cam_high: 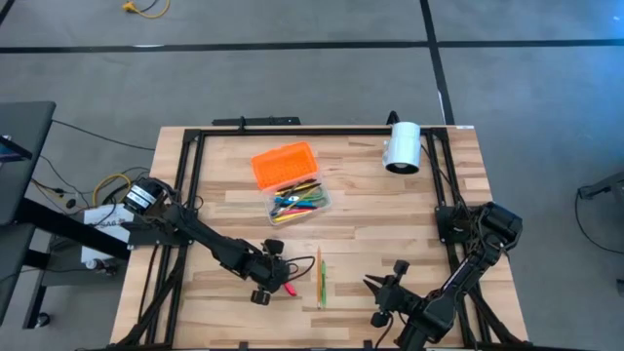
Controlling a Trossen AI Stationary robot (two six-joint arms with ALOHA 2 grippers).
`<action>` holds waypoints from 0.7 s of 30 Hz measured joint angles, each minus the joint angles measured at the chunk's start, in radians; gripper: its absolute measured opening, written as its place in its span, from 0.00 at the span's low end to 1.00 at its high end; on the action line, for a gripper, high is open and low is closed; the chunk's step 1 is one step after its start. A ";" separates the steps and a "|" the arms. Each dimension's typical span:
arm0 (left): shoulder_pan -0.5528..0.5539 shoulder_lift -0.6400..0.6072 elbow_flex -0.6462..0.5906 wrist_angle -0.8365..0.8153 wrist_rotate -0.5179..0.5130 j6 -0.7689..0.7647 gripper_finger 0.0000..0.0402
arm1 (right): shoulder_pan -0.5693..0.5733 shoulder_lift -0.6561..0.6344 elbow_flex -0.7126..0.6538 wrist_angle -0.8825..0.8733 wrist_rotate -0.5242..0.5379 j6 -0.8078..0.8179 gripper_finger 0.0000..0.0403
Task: Pick & place school supplies into a supply box
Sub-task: Put the pink pen into the supply box
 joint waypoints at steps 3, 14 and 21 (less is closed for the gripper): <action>0.000 0.000 -0.001 0.011 0.009 0.006 0.30 | 0.000 0.000 0.000 0.000 0.000 0.000 0.13; 0.000 0.001 -0.003 0.038 0.022 0.048 0.18 | 0.000 0.000 0.000 0.000 0.000 0.000 0.13; 0.000 0.002 -0.003 0.043 0.020 0.048 0.18 | 0.000 0.000 0.000 0.003 0.000 0.000 0.13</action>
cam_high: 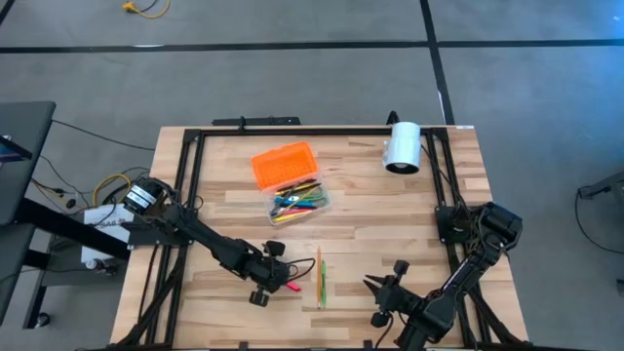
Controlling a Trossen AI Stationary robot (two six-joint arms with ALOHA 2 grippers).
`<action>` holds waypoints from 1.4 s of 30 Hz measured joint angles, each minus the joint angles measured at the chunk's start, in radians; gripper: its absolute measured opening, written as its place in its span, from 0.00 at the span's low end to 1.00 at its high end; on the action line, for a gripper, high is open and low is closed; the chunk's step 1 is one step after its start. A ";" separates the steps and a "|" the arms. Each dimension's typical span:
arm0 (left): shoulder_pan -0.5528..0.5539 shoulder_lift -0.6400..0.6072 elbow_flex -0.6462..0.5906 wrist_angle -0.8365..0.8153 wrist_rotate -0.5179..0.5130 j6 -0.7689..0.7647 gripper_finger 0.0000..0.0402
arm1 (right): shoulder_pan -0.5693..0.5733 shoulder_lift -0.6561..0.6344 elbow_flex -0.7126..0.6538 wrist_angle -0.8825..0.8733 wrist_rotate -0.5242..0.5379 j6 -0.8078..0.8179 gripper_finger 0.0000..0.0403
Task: Pick & place school supplies into a supply box
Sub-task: Put the pink pen into the supply box
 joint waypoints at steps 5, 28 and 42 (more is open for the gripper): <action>0.000 0.000 0.000 0.001 -0.001 0.000 0.18 | 0.000 0.000 0.000 0.000 0.000 0.000 0.13; 0.009 0.003 0.032 -0.017 0.025 0.241 0.18 | 0.000 0.000 0.000 0.000 0.000 0.000 0.13; 0.035 0.072 0.043 0.004 0.005 0.187 0.09 | 0.000 0.000 0.000 0.008 -0.002 0.000 0.13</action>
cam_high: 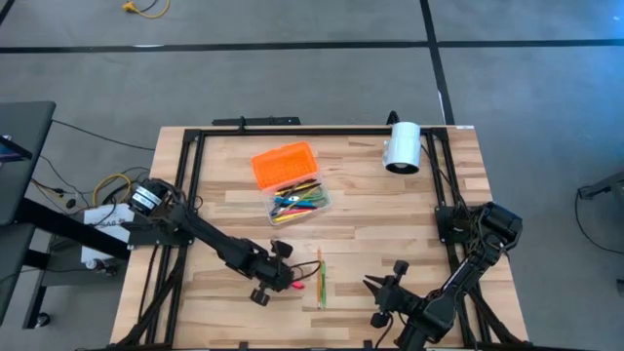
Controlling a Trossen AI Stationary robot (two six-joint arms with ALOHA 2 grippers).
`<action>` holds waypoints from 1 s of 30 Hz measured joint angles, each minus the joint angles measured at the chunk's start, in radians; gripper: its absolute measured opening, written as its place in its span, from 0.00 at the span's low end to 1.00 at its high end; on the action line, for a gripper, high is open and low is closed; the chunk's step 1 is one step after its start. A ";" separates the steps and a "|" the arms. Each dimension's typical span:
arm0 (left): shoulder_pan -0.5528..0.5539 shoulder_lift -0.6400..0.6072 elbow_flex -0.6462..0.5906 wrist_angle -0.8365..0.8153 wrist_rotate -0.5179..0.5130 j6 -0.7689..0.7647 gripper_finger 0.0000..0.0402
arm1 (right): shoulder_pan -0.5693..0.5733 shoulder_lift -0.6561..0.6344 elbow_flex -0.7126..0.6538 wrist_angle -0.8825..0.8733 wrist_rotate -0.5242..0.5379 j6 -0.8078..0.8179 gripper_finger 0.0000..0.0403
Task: Pick & place school supplies into a supply box
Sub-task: Put the pink pen into the supply box
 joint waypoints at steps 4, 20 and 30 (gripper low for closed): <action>-0.006 0.004 -0.001 0.011 -0.061 -0.056 0.05 | 0.000 0.000 0.000 0.003 0.000 0.000 0.13; -0.021 0.009 0.002 0.005 -0.190 -0.105 0.06 | 0.002 0.000 0.000 0.008 -0.003 0.000 0.13; -0.020 0.010 0.002 0.004 -0.194 -0.112 0.07 | 0.002 0.000 0.000 0.008 -0.003 0.000 0.13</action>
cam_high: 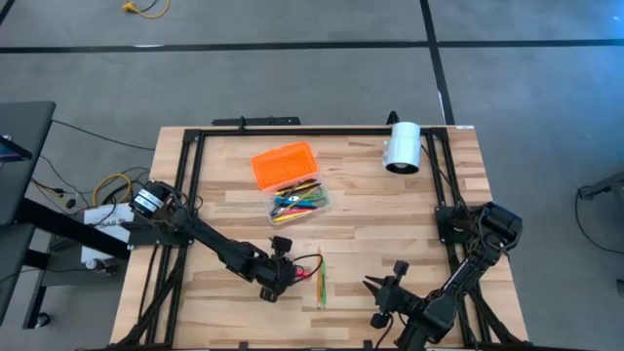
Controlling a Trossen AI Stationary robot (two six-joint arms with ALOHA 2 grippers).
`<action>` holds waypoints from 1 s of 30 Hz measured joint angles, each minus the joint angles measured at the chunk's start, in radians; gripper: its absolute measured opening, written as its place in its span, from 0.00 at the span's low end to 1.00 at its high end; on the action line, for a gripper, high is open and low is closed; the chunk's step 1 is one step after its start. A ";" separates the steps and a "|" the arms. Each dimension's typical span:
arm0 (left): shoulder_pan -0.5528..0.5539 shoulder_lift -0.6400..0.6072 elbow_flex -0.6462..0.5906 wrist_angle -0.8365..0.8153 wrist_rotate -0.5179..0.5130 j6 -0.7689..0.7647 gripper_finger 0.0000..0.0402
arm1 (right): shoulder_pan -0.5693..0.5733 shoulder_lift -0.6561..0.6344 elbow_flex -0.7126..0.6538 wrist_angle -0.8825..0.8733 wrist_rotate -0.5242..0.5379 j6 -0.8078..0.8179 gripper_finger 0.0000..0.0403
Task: Pick & place school supplies into a supply box
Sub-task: Put the pink pen into the supply box
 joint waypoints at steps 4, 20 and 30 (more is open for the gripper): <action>0.001 0.000 0.000 0.000 0.002 0.000 0.08 | 0.000 0.000 0.000 0.000 0.000 0.000 0.13; 0.001 0.000 -0.001 0.005 -0.010 0.005 0.08 | 0.000 0.000 0.000 0.000 0.000 0.000 0.13; -0.004 0.007 0.056 -0.059 -0.034 0.025 0.08 | 0.000 0.000 0.000 0.000 0.000 0.000 0.13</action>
